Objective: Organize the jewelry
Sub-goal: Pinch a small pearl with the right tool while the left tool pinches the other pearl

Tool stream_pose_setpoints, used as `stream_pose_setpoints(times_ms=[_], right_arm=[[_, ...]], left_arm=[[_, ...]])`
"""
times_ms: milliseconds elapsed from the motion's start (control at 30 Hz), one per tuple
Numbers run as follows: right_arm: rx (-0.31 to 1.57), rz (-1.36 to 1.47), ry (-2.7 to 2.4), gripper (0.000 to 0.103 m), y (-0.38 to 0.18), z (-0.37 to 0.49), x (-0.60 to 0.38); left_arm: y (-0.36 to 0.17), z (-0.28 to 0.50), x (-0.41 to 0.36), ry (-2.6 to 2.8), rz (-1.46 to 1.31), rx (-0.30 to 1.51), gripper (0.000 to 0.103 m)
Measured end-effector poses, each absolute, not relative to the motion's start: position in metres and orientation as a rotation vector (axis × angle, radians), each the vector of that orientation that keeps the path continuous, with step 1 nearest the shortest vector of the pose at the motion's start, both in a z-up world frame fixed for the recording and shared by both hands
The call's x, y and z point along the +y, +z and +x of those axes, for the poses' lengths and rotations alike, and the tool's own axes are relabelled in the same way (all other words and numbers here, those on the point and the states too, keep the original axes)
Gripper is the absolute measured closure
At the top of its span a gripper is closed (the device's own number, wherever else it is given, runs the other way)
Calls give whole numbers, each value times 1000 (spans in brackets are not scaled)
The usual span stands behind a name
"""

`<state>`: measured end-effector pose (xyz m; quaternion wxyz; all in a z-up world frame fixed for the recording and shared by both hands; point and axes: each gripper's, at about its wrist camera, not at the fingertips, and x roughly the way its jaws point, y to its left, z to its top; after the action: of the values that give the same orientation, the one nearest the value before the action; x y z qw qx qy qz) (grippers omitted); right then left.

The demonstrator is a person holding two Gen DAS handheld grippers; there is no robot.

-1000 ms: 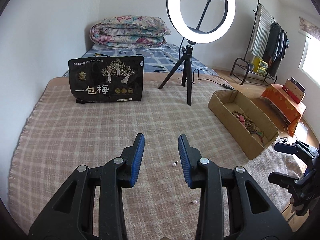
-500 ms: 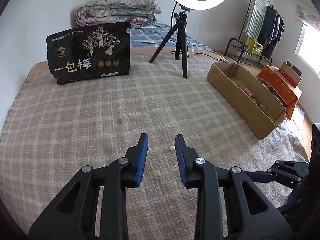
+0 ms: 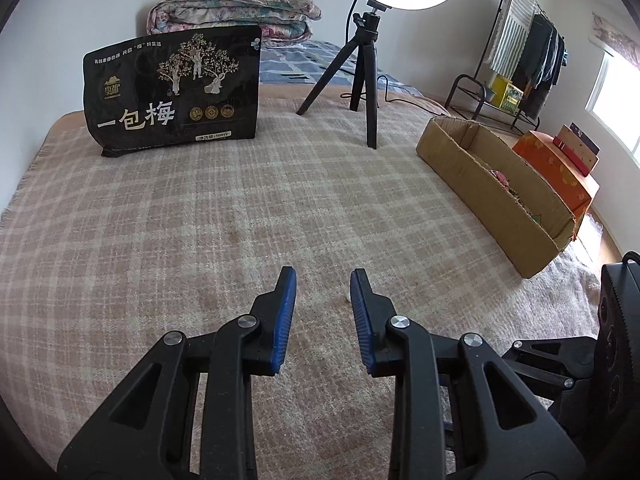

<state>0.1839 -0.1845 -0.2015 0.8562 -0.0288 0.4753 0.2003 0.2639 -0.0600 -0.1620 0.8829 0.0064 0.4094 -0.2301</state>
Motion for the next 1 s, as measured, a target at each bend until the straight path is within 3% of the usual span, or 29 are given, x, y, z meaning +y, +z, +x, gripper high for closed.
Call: stream_pose_setpoints(times_ms=[167, 367, 733, 800, 1000], right_arm=[[988, -116, 411, 72, -204, 185, -178], [986, -93, 392, 94, -204, 186, -190], [984, -85, 369, 95, -202, 183, -206], [984, -81, 366, 94, -202, 182, -209], [984, -75, 356, 94, -202, 182, -216]], left_arm=[[-167, 266, -61, -483, 12, 863, 75], [-170, 266, -68, -507, 29, 878, 75], [-192, 272, -95, -533, 122, 916, 76], [-196, 274, -98, -526, 134, 923, 86], [-203, 280, -100, -515, 138, 930, 89]])
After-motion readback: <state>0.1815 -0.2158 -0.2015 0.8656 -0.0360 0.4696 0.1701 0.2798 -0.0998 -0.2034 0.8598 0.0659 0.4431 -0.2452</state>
